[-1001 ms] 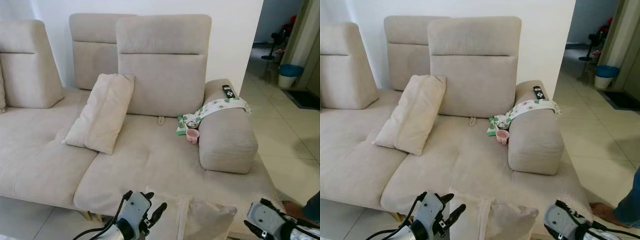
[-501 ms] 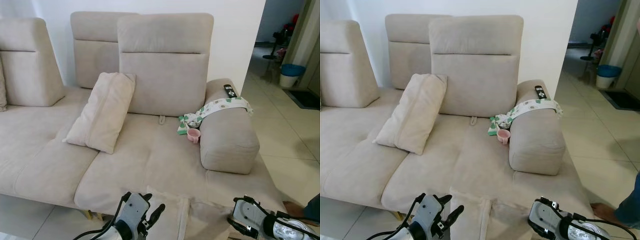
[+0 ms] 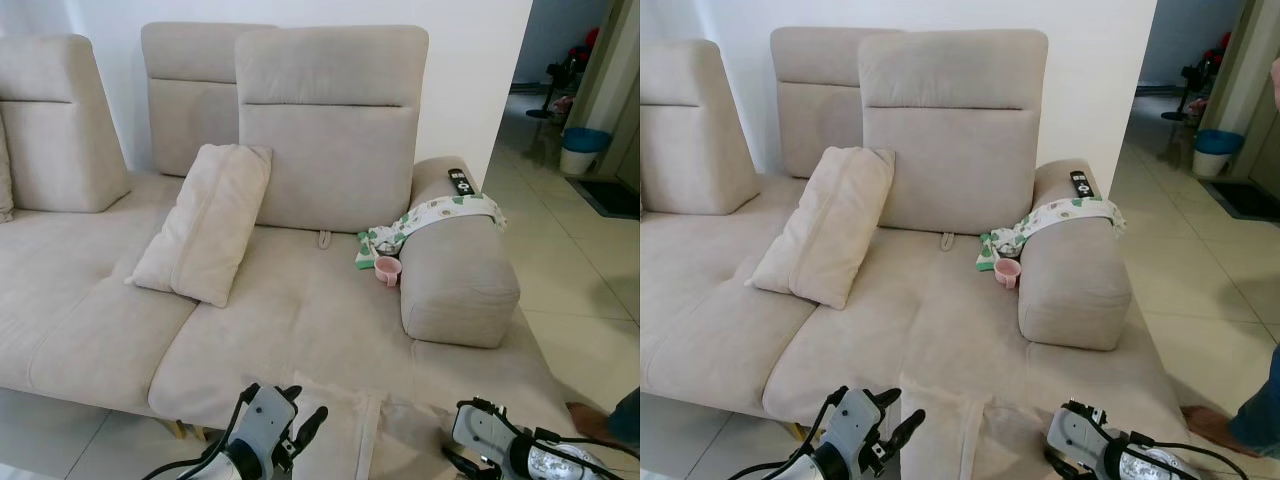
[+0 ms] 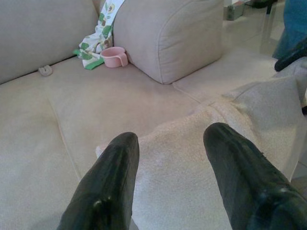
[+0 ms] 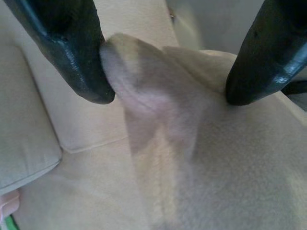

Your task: Move the pillow to the sofa from floor

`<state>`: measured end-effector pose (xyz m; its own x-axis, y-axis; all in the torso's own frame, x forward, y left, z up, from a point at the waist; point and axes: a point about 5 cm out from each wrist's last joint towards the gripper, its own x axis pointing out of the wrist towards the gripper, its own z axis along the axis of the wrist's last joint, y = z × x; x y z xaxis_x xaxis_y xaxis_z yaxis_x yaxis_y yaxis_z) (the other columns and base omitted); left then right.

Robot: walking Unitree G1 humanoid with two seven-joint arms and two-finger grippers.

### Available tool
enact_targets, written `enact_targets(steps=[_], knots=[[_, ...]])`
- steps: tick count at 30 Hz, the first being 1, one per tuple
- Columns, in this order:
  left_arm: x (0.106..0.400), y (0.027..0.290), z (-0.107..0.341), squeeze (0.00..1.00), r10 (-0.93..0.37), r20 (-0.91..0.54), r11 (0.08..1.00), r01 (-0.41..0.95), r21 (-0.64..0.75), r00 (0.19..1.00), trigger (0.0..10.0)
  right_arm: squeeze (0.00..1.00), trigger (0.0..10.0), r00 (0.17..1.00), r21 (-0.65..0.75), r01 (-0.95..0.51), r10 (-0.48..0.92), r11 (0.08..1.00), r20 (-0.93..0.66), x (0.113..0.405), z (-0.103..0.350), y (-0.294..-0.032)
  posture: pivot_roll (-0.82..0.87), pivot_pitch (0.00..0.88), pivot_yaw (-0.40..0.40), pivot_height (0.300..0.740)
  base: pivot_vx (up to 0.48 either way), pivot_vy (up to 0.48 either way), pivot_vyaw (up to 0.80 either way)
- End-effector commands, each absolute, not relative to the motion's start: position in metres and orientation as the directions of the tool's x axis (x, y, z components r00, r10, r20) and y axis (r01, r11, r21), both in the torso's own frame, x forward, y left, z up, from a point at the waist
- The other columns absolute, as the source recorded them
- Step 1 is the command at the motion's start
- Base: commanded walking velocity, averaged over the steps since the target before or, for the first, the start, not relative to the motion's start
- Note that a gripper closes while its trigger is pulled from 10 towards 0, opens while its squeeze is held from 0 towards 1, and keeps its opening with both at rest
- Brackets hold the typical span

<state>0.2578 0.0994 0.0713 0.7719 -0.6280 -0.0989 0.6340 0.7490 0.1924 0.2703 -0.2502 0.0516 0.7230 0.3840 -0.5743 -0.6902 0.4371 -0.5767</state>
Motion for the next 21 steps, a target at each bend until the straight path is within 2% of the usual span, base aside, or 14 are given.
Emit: enact_targets(steps=[1,2,3,4,5,6,7,14,15,17,18,19,20,21], knots=[[0.256,0.101,0.068,0.0,-0.624,-0.128,0.742,0.636,0.21,0.771,10.0,0.0,10.0,0.716,-0.579,-0.698,0.392,0.422,-0.578,0.271,0.049,-0.248,0.02,0.05,0.032,0.555,0.0,0.0,0.0],[0.256,0.1,0.068,0.0,-0.625,-0.128,0.742,0.637,0.21,0.77,10.0,0.0,10.0,0.716,-0.578,-0.697,0.393,0.424,-0.577,0.271,0.048,-0.248,0.02,0.05,0.032,0.555,0.0,0.0,0.0],[0.257,0.1,0.069,0.0,-0.627,-0.125,0.741,0.638,0.212,0.769,10.0,0.0,4.5,0.714,-0.568,-0.7,0.397,0.433,-0.577,0.271,0.046,-0.246,0.01,0.048,0.032,0.555,0.0,0.0,0.0],[0.257,0.1,0.069,0.0,-0.627,-0.125,0.741,0.638,0.212,0.769,10.0,0.0,4.5,0.714,-0.568,-0.7,0.397,0.433,-0.577,0.271,0.046,-0.246,0.01,0.048,0.032,0.555,0.0,0.0,0.0],[0.259,0.099,0.071,0.0,-0.628,-0.121,0.74,0.638,0.214,0.769,10.0,0.0,2.5,0.713,-0.561,-0.701,0.399,0.441,-0.577,0.27,0.045,-0.245,0.01,0.046,0.031,0.555,0.0,0.0,0.0],[0.26,0.098,0.071,0.0,-0.629,-0.119,0.739,0.638,0.215,0.768,10.0,0.0,2.5,0.712,-0.557,-0.701,0.401,0.445,-0.576,0.27,0.044,-0.244,0.01,0.046,0.031,0.555,0.0,0.0,0.0],[0.261,0.098,0.073,0.0,-0.629,-0.115,0.738,0.638,0.219,0.768,10.0,0.0,0.0,0.714,-0.556,-0.7,0.404,0.449,-0.572,0.27,0.043,-0.244,0.01,0.046,0.031,0.555,0.0,0.0,0.0],[0.267,0.093,0.077,0.0,-0.658,-0.134,0.678,0.66,0.323,0.741,10.0,0.0,0.0,0.721,-0.58,-0.693,0.413,0.428,-0.557,0.268,0.045,-0.244,0.01,0.039,0.028,0.555,0.0,0.0,0.0],[0.272,0.091,0.08,0.0,-0.66,-0.136,0.66,0.657,0.365,0.739,10.0,0.0,0.0,0.718,-0.592,-0.696,0.422,0.407,-0.553,0.266,0.047,-0.243,0.01,0.036,0.026,0.555,0.0,0.0,0.0],[0.282,0.088,0.088,0.0,-0.667,-0.13,0.625,0.645,0.439,0.734,10.0,0.0,0.0,0.698,-0.635,-0.709,0.432,0.308,-0.571,0.262,0.047,-0.241,0.0,0.034,0.026,0.555,0.0,0.0,0.0],[0.286,0.087,0.093,0.09,-0.68,-0.128,0.595,0.645,0.479,0.722,10.0,0.0,0.0,0.69,-0.642,-0.714,0.434,0.279,-0.579,0.259,0.047,-0.241,0.0,0.034,0.026,0.555,0.0,0.0,0.0],[0.288,0.086,0.096,0.09,-0.689,-0.13,0.574,0.646,0.503,0.713,10.0,0.0,0.0,0.686,-0.644,-0.717,0.434,0.266,-0.584,0.258,0.046,-0.242,0.0,0.034,0.026,0.555,0.0,0.0,0.0],[0.294,0.085,0.102,0.35,-0.718,-0.159,0.49,0.654,0.576,0.678,10.0,0.0,0.0,0.676,-0.649,-0.723,0.434,0.236,-0.596,0.254,0.047,-0.243,-0.01,0.032,0.028,0.555,0.0,0.0,0.0],[0.295,0.085,0.103,0.48,-0.723,-0.167,0.471,0.655,0.591,0.671,10.0,0.0,0.0,0.674,-0.651,-0.724,0.434,0.228,-0.598,0.254,0.047,-0.243,-0.01,0.032,0.028,0.555,0.0,0.0,0.0]])
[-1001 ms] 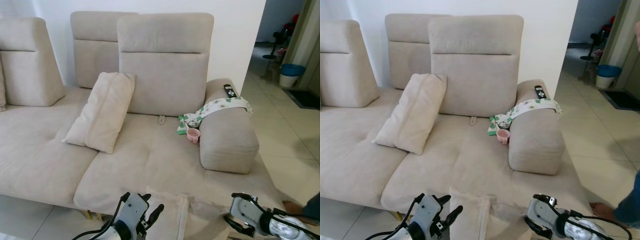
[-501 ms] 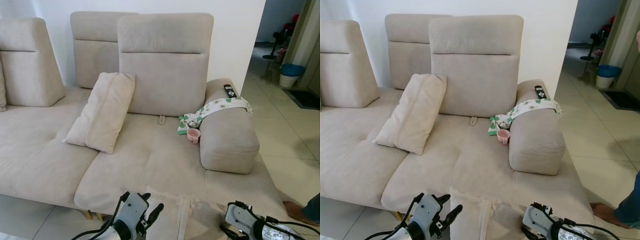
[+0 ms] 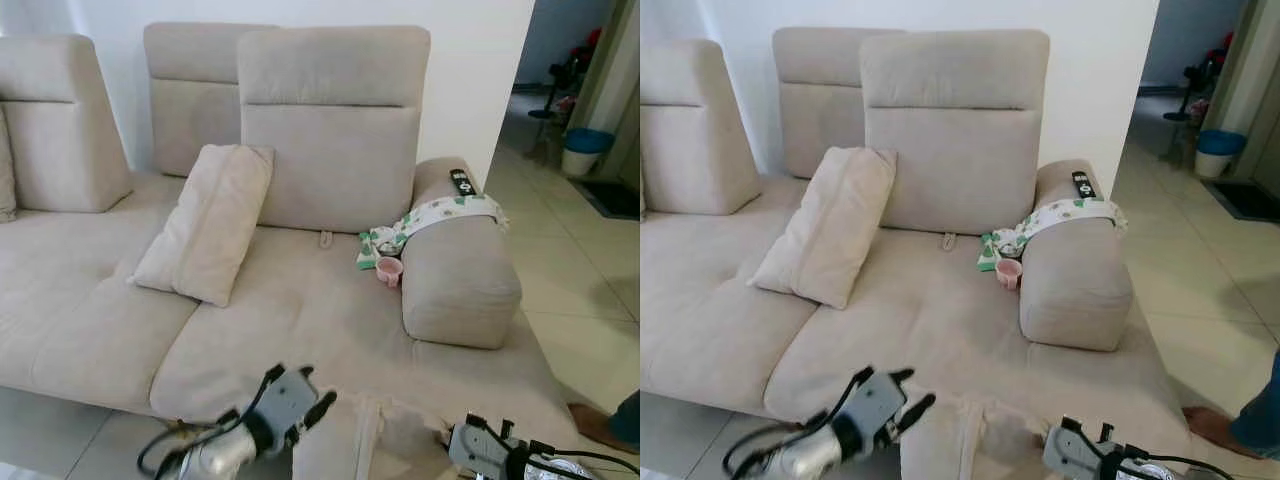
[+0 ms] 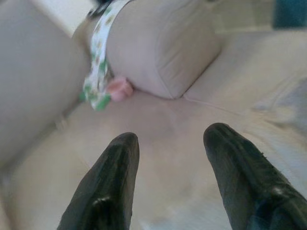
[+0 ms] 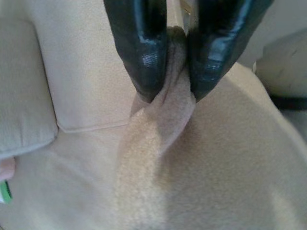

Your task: Move the pillow to the sofa from floor

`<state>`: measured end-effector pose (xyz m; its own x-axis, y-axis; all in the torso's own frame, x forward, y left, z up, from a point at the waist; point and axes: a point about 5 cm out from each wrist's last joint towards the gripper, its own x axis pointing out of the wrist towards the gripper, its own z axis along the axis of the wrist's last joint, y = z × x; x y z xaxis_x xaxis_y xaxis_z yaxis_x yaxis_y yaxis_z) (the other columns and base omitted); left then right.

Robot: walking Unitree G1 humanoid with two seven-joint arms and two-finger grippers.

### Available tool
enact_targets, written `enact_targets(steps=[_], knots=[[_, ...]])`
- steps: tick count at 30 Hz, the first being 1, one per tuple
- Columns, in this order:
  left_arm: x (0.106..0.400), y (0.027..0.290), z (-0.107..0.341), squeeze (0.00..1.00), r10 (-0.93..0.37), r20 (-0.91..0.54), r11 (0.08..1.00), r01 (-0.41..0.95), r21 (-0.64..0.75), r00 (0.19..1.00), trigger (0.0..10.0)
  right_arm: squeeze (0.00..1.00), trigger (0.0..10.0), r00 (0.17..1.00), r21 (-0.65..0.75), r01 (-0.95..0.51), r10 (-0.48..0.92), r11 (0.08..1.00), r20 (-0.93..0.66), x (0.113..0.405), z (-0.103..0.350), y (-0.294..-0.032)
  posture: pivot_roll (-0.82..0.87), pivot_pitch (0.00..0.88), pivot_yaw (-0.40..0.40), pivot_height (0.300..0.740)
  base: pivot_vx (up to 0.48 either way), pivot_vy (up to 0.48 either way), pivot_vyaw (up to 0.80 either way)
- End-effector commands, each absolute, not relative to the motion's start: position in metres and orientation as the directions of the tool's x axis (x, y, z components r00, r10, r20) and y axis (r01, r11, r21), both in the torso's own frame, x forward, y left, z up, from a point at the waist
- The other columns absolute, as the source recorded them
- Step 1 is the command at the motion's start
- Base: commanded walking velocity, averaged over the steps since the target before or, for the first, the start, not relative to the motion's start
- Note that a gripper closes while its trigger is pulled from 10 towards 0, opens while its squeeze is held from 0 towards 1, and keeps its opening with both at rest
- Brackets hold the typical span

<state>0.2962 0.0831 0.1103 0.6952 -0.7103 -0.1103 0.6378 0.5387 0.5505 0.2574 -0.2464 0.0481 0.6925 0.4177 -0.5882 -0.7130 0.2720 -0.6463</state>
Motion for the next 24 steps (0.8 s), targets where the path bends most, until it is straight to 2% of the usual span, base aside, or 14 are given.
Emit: enact_targets(steps=[1,2,5,6,7,9,10,12,13,20,24], knots=[[0.298,0.087,0.105,0.48,-0.731,-0.202,0.413,0.658,0.63,0.652,10.0,0.0,0.0,0.667,-0.65,-0.729,0.431,0.213,-0.607,0.252,0.046,-0.244,-0.01,0.028,0.029,0.555,0.0,0.0,0.0],[0.298,0.087,0.105,0.48,-0.731,-0.202,0.413,0.658,0.63,0.652,10.0,0.0,0.0,0.667,-0.65,-0.729,0.431,0.213,-0.607,0.252,0.046,-0.244,-0.01,0.028,0.029,0.555,0.0,0.0,0.0],[0.307,0.094,0.107,0.42,-0.727,-0.3,0.292,0.673,0.68,0.618,10.0,0.0,0.0,0.647,-0.655,-0.741,0.42,0.149,-0.636,0.248,0.045,-0.246,-0.02,0.025,0.029,0.555,0.0,0.0,0.0],[0.307,0.098,0.103,0.0,-0.72,-0.379,0.212,0.704,0.677,0.581,10.0,0.0,0.0,0.648,-0.652,-0.741,0.424,0.16,-0.633,0.247,0.046,-0.246,-0.02,0.021,0.031,0.555,0.0,0.0,0.0],[0.307,0.101,0.101,0.0,-0.71,-0.434,0.156,0.725,0.671,0.554,10.0,0.0,0.0,0.65,-0.65,-0.74,0.427,0.171,-0.628,0.247,0.046,-0.246,-0.02,0.021,0.031,0.555,0.0,0.0,0.0],[0.307,0.101,0.101,0.0,-0.71,-0.434,0.156,0.725,0.671,0.554,10.0,0.0,0.0,0.65,-0.65,-0.74,0.427,0.171,-0.628,0.247,0.046,-0.246,-0.02,0.021,0.031,0.555,0.0,0.0,0.0],[0.307,0.104,0.099,0.0,-0.702,-0.468,0.121,0.737,0.665,0.537,10.0,0.0,0.0,0.652,-0.648,-0.74,0.43,0.181,-0.625,0.246,0.047,-0.246,-0.02,0.021,0.031,0.555,0.0,0.0,0.0],[0.301,0.117,0.089,0.0,-0.66,-0.603,-0.005,0.8,0.6,0.448,10.0,0.0,0.0,0.654,-0.654,-0.736,0.433,0.174,-0.62,0.247,0.048,-0.244,-0.03,0.015,0.038,0.555,0.0,0.0,0.0],[0.302,0.121,0.087,0.0,-0.639,-0.634,-0.024,0.812,0.583,0.437,10.0,0.0,0.0,0.655,-0.658,-0.734,0.438,0.17,-0.616,0.247,0.048,-0.242,-0.03,0.01,0.04,0.555,0.0,0.0,0.0],[0.306,0.115,0.086,0.0,-0.634,-0.642,-0.059,0.801,0.595,0.431,10.0,0.0,0.0,0.659,-0.674,-0.722,0.455,0.158,-0.599,0.248,0.052,-0.233,-0.03,0.006,0.042,0.555,0.0,0.0,0.0],[0.308,0.104,0.09,0.0,-0.657,-0.608,-0.025,0.793,0.609,0.446,10.0,0.0,0.0,0.664,-0.69,-0.709,0.467,0.146,-0.583,0.252,0.059,-0.228,-0.03,0.0,0.041,0.555,0.0,0.0,0.0]])
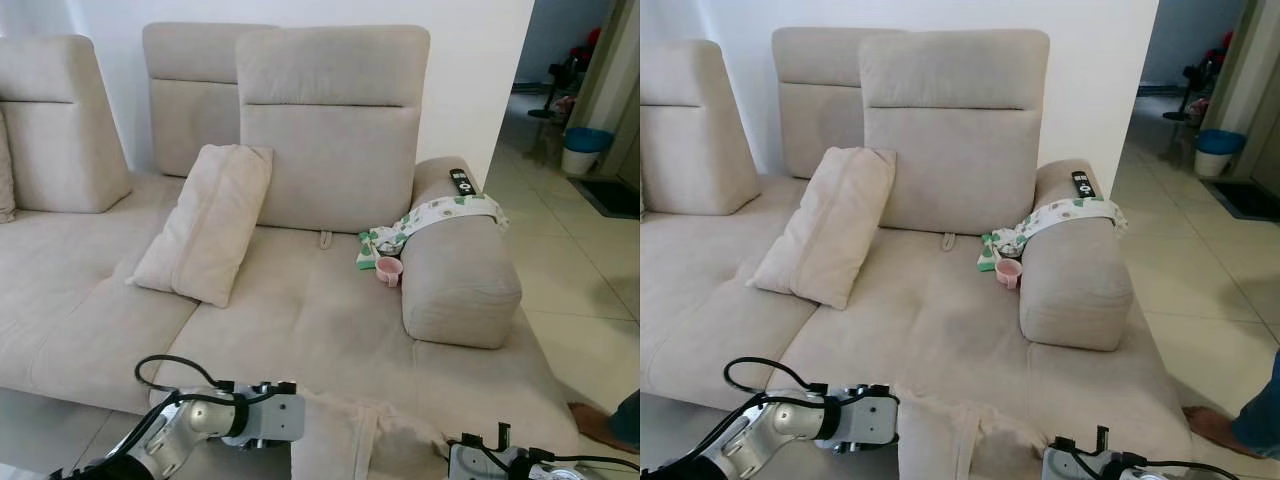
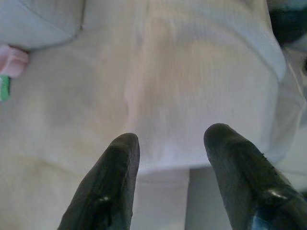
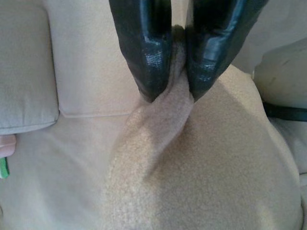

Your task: Move the pillow to the sofa from floor

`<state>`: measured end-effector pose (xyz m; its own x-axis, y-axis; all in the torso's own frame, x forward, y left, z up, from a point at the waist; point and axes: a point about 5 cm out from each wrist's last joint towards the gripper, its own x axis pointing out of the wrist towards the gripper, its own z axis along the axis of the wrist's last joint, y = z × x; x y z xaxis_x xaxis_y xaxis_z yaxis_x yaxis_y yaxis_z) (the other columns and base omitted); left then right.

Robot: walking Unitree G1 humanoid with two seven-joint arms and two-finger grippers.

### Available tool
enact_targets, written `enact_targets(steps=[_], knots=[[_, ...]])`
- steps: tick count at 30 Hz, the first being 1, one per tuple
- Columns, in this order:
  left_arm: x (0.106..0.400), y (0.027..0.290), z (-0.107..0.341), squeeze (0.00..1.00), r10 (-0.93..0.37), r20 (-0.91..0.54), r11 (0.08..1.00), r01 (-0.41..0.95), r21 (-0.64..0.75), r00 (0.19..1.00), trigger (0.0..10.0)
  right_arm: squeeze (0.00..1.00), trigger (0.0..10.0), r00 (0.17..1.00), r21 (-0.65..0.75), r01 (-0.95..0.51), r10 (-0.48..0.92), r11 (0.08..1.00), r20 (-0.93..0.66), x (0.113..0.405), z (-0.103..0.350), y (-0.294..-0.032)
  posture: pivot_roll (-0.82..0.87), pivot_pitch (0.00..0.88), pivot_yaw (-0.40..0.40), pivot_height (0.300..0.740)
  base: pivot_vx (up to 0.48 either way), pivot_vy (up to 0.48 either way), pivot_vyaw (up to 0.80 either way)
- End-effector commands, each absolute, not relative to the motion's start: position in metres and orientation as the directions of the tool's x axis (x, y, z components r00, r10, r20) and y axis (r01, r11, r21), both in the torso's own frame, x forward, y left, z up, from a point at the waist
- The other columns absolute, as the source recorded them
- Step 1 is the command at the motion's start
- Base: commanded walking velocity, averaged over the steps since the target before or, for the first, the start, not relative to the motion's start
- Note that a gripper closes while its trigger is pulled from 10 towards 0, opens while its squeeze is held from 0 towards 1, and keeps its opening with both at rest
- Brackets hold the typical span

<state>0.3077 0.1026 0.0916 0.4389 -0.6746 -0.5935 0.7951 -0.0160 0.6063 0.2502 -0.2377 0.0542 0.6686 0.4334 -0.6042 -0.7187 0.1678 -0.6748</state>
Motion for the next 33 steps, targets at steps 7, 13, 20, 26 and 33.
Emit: enact_targets(steps=[7,13,20,26,33], knots=[[0.312,0.1,0.096,1.0,-0.671,-0.578,-0.004,0.776,0.63,0.466,10.0,0.0,0.0,0.645,-0.691,-0.714,0.488,0.111,-0.588,0.253,0.061,-0.221,-0.03,0.0,0.037,0.555,0.0,0.0,0.0],[0.316,0.096,0.097,0.0,-0.668,-0.561,0.027,0.769,0.639,0.489,10.0,0.0,0.0,0.627,-0.698,-0.71,0.539,0.098,-0.563,0.253,0.07,-0.203,-0.03,0.0,0.036,0.555,0.0,0.0,0.0],[0.324,0.105,0.083,0.0,-0.561,-0.618,-0.045,0.725,0.688,0.551,10.0,0.0,0.0,0.618,-0.698,-0.709,0.565,0.1,-0.547,0.25,0.074,-0.192,-0.03,0.0,0.041,0.555,0.0,0.0,0.0],[0.328,0.111,0.082,0.0,-0.508,-0.642,-0.054,0.723,0.689,0.574,10.0,0.0,0.0,0.617,-0.684,-0.721,0.553,0.111,-0.56,0.244,0.07,-0.196,-0.03,0.0,0.041,0.555,0.0,0.0,0.0],[0.322,0.148,0.082,0.0,-0.384,-0.791,-0.192,0.797,0.572,0.475,10.0,0.0,0.0,0.629,-0.675,-0.726,0.518,0.127,-0.579,0.239,0.069,-0.205,-0.03,0.0,0.039,0.555,0.0,0.0,0.0]])
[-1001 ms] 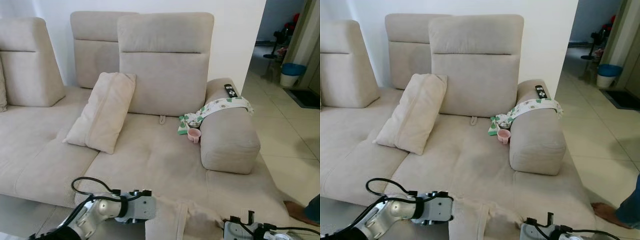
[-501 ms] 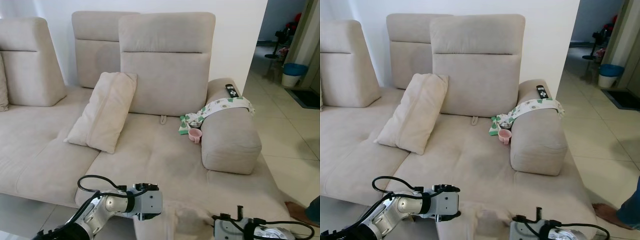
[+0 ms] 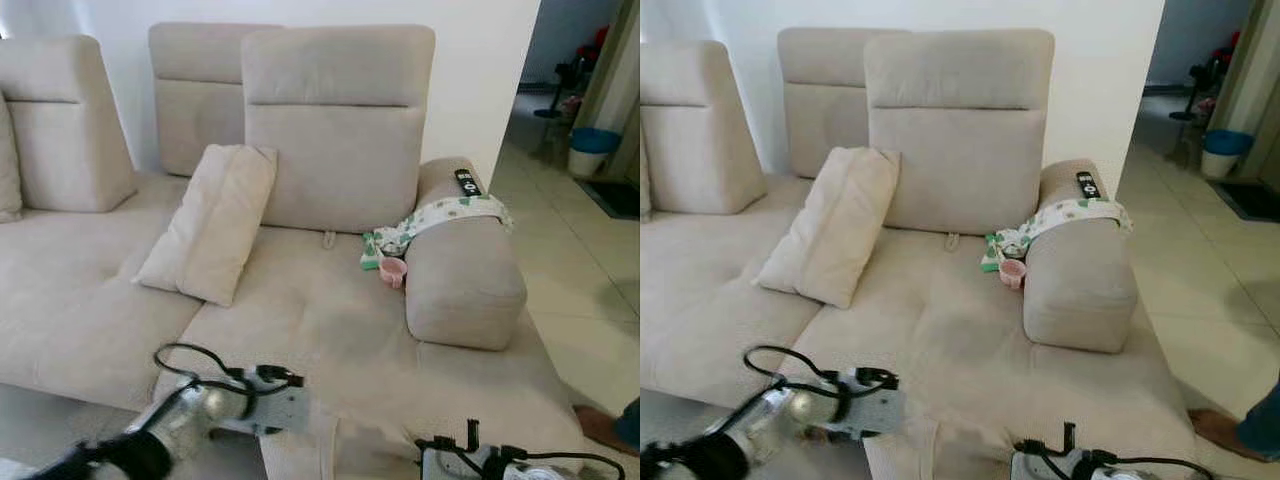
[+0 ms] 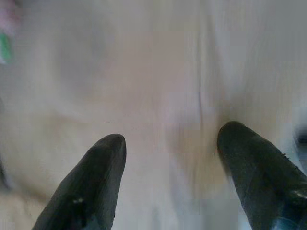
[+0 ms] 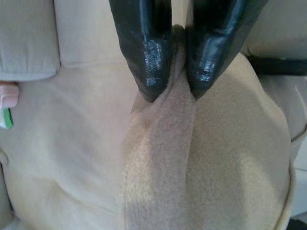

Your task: Move the pillow to the sofa from floor

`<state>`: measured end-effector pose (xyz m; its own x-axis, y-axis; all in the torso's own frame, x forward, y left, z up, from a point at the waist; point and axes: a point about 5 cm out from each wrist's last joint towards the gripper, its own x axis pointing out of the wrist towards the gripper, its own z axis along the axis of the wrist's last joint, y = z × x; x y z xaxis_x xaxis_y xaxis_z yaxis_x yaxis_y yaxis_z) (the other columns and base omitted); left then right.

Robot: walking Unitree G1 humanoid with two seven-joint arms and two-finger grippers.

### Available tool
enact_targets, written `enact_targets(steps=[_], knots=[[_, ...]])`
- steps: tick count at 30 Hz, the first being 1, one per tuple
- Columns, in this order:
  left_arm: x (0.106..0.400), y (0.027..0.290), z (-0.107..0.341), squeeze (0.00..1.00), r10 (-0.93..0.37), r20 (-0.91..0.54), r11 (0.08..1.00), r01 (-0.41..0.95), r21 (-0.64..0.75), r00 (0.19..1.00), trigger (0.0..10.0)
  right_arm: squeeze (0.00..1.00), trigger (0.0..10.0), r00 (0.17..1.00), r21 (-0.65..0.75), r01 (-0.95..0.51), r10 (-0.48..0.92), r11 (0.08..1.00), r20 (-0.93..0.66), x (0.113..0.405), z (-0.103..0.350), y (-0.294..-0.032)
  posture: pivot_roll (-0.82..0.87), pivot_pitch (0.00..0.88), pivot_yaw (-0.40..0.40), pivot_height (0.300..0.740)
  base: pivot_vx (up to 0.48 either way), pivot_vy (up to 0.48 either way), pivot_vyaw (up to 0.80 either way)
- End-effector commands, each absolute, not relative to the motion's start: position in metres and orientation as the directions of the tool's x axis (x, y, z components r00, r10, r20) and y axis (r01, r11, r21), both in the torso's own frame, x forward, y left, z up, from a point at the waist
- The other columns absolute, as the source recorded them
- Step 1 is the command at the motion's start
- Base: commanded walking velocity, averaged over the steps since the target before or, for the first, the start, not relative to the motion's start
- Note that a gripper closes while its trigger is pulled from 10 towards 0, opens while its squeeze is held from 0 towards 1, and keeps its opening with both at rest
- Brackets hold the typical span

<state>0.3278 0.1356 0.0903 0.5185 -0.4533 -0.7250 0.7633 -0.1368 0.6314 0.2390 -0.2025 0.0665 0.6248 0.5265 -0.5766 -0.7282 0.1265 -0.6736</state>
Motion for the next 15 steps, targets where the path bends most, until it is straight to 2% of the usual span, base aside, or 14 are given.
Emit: enact_targets(steps=[1,2,5,8,11,15], knots=[[0.321,0.153,0.084,0.0,-0.366,-0.81,-0.206,0.809,0.551,0.458,10.0,0.0,0.0,0.629,-0.675,-0.727,0.517,0.128,-0.58,0.239,0.07,-0.205,-0.03,0.0,0.039,0.555,0.0,0.0,0.0],[0.321,0.153,0.084,0.0,-0.366,-0.81,-0.206,0.809,0.551,0.458,10.0,0.0,0.0,0.629,-0.675,-0.727,0.517,0.128,-0.58,0.239,0.07,-0.205,-0.03,0.0,0.039,0.555,0.0,0.0,0.0],[0.316,0.159,0.083,0.0,-0.327,-0.86,-0.248,0.842,0.479,0.392,10.0,0.0,0.0,0.628,-0.675,-0.726,0.526,0.13,-0.574,0.24,0.07,-0.2,-0.03,0.0,0.039,0.555,0.0,0.0,0.0],[0.315,0.158,0.082,0.0,-0.323,-0.869,-0.251,0.851,0.46,0.375,10.0,0.0,0.0,0.629,-0.677,-0.725,0.528,0.131,-0.571,0.241,0.07,-0.199,-0.03,0.0,0.039,0.555,0.0,0.0,0.0],[0.307,0.16,0.081,0.0,-0.311,-0.898,-0.279,0.874,0.399,0.311,10.0,0.0,0.0,0.633,-0.681,-0.721,0.525,0.131,-0.569,0.243,0.071,-0.199,-0.03,0.0,0.04,0.555,0.0,0.0,0.0],[0.307,0.157,0.085,0.0,-0.329,-0.89,-0.274,0.87,0.41,0.316,10.0,0.0,0.0,0.636,-0.682,-0.719,0.52,0.133,-0.57,0.243,0.072,-0.201,-0.03,0.0,0.04,0.555,0.0,0.0,0.0]])
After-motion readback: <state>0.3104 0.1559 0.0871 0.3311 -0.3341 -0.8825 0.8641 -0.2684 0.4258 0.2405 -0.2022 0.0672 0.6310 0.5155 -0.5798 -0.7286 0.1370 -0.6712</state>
